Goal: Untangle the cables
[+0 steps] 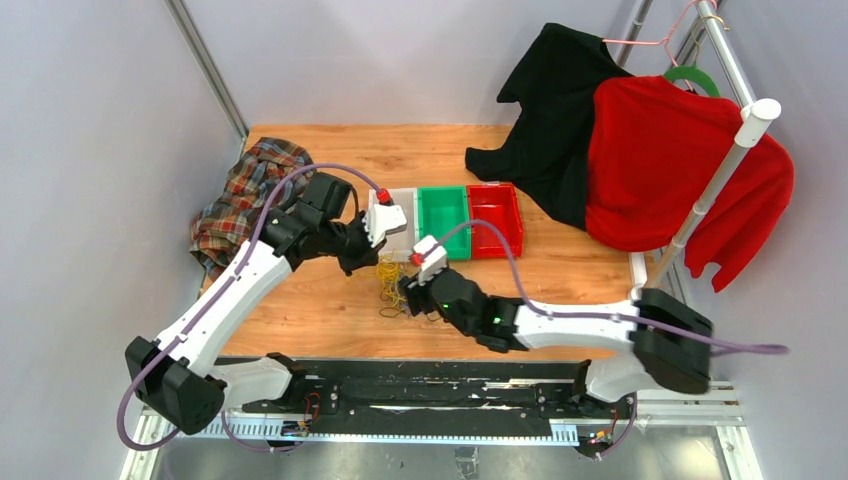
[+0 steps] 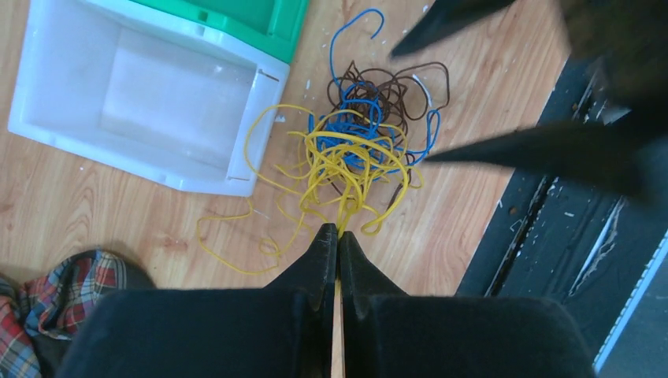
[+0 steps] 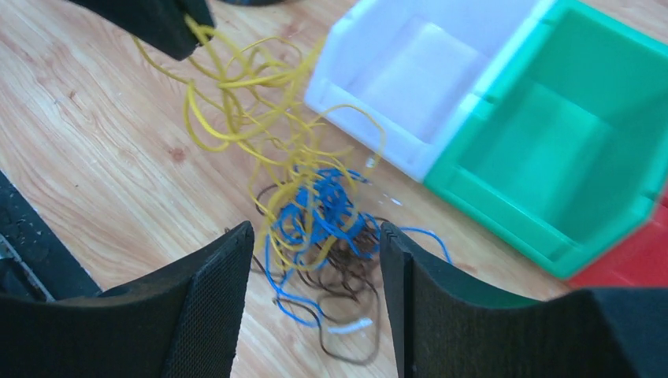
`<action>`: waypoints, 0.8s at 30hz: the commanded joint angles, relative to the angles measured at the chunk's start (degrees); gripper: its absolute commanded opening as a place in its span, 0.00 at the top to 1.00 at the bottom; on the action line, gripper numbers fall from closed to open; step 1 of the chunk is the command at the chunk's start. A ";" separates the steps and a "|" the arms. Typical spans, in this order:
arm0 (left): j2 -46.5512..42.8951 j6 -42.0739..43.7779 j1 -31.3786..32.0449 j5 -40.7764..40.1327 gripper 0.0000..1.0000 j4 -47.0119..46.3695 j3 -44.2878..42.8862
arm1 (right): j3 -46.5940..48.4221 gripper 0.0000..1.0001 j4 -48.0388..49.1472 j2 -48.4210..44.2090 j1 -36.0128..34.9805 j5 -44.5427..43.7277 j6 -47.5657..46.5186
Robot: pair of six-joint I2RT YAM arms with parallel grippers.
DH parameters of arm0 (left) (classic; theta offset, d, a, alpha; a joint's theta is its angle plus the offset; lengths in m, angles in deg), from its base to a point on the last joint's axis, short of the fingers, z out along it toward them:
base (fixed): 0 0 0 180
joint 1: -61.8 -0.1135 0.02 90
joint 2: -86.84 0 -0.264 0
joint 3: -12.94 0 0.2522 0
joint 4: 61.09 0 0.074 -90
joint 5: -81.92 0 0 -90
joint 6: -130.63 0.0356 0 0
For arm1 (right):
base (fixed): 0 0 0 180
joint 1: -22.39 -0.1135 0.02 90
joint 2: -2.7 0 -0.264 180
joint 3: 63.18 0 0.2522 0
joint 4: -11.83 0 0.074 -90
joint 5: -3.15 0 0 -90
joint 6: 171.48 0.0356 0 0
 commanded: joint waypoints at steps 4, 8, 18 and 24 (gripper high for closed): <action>-3.89 -3.30 0.43 0.67 1.00 2.77 -4.29 | 7.07 0.45 13.31 19.93 0.35 3.61 -2.29; -6.08 -2.69 0.43 -1.30 1.00 5.07 -7.54 | 5.82 0.54 16.62 24.69 1.26 3.78 -0.44; -5.43 -0.08 0.43 -9.13 1.00 6.26 -26.71 | -5.03 0.79 15.10 21.61 1.64 0.37 6.96; -1.59 5.52 0.43 -19.03 1.00 0.39 -41.56 | -13.54 0.79 11.58 12.68 1.62 -4.75 12.58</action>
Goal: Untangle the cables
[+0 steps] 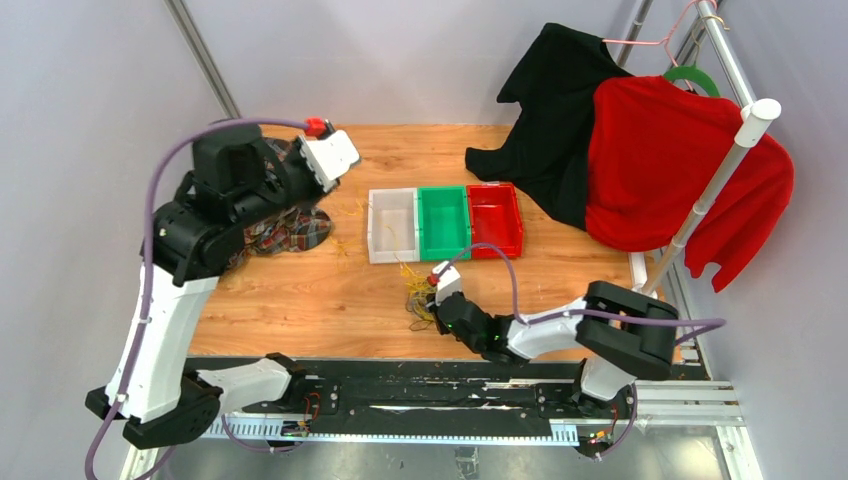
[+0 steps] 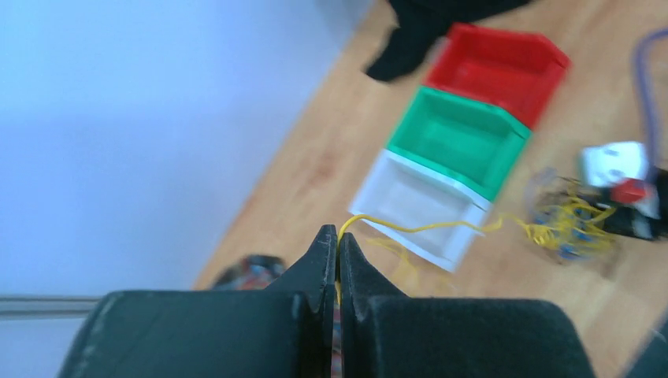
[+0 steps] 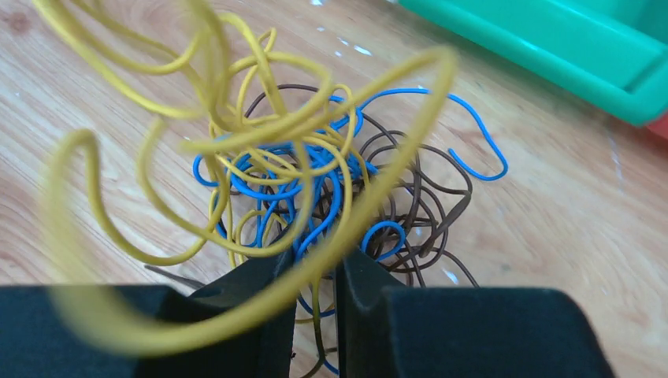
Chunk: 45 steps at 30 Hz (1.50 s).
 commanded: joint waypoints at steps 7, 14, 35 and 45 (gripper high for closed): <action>3.28 9.84 0.25 -21.59 1.00 -29.54 -13.34 | -9.16 0.80 -9.71 -12.18 0.44 -6.71 9.99; 11.00 12.46 0.30 -24.63 1.00 -39.96 -28.17 | -11.85 0.79 -11.39 -14.42 -0.11 -6.48 12.23; 23.13 -3.10 11.20 3.64 1.00 -41.92 -31.63 | 7.19 0.33 -22.09 -39.20 6.35 -8.75 -5.22; 33.03 -1.38 17.91 0.09 1.00 -46.57 -34.33 | 4.20 0.34 -22.32 -43.19 25.07 -5.51 -2.29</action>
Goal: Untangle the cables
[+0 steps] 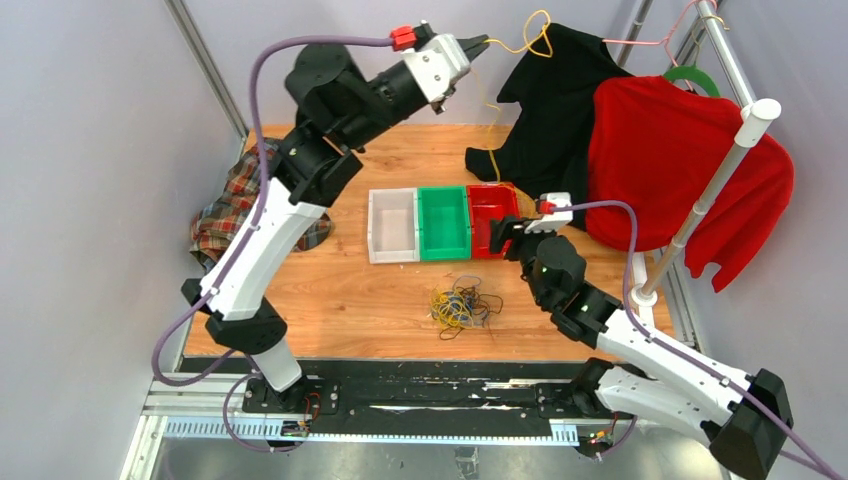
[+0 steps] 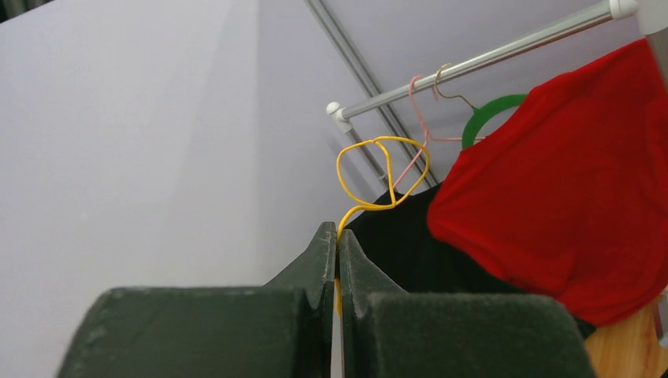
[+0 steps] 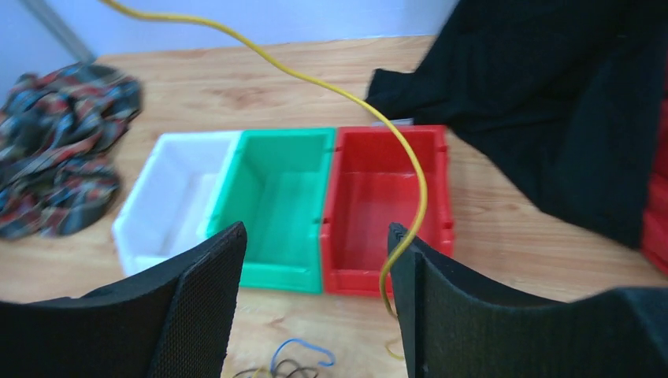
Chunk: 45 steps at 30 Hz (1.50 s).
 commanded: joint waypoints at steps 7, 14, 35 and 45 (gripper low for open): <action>5.86 4.21 0.78 -4.74 1.00 -7.35 1.02 | -3.53 0.37 -1.42 -2.26 14.19 6.63 3.15; 9.26 3.50 0.78 -5.72 1.00 -9.50 -0.98 | -6.49 0.38 -1.34 -2.93 16.32 6.70 3.97; 9.72 6.34 -1.77 -10.68 1.00 -10.21 19.56 | -6.47 0.44 -7.44 -6.71 16.50 2.63 6.82; 17.13 1.44 -1.17 -6.79 1.00 1.57 18.45 | -7.74 0.45 -9.24 -7.81 18.78 2.06 8.45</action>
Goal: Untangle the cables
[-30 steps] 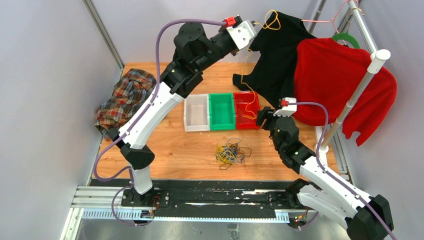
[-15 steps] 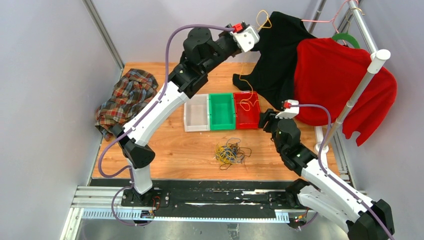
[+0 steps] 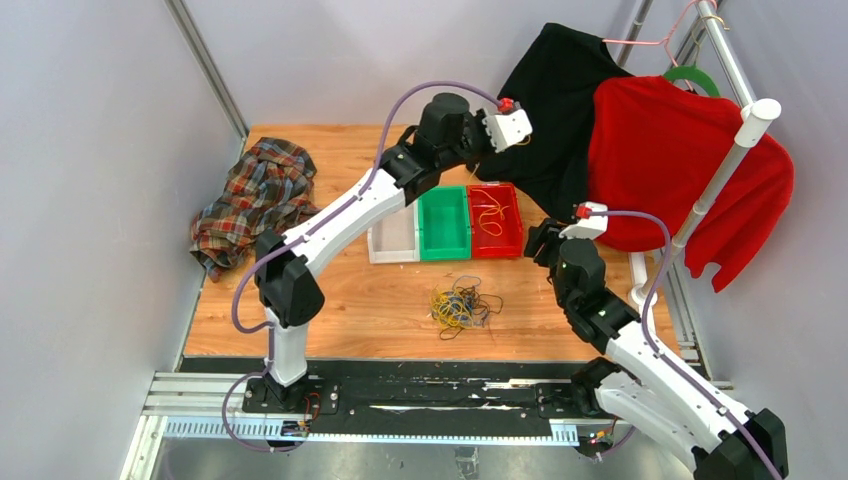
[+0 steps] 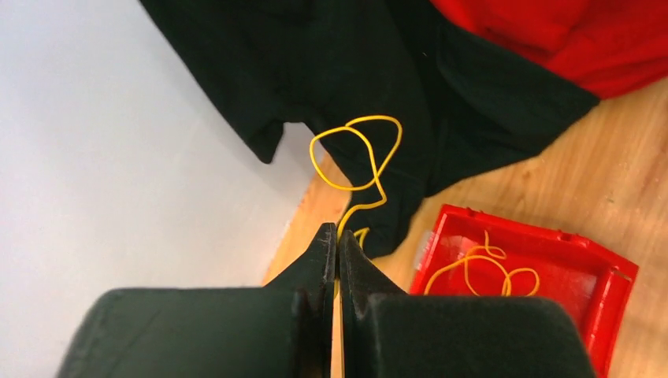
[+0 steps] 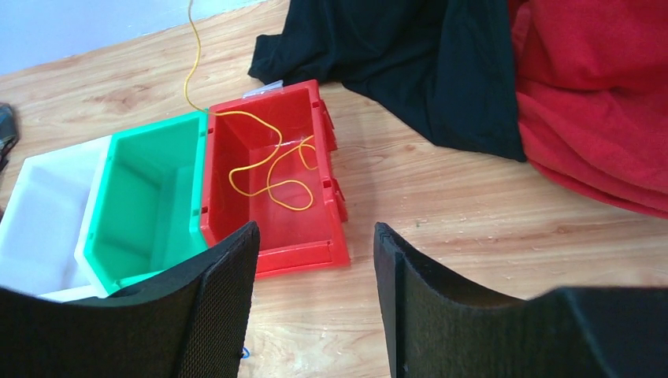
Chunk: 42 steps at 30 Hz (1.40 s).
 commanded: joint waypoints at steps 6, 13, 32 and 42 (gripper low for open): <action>7.02 -4.42 1.54 4.52 1.00 13.04 -2.62 | -1.02 0.45 -4.05 -1.43 3.72 -1.41 3.80; 11.19 -8.54 2.71 4.99 0.99 17.81 -2.63 | -1.74 0.46 -6.48 -2.32 5.68 -2.18 6.09; 21.89 -5.47 3.92 -0.60 0.71 21.55 -9.67 | -1.14 0.46 -5.76 -0.62 7.16 -0.84 5.77; 8.05 -9.66 0.39 12.46 0.13 32.31 -3.01 | -1.03 0.45 -6.32 -2.19 7.16 -0.31 5.27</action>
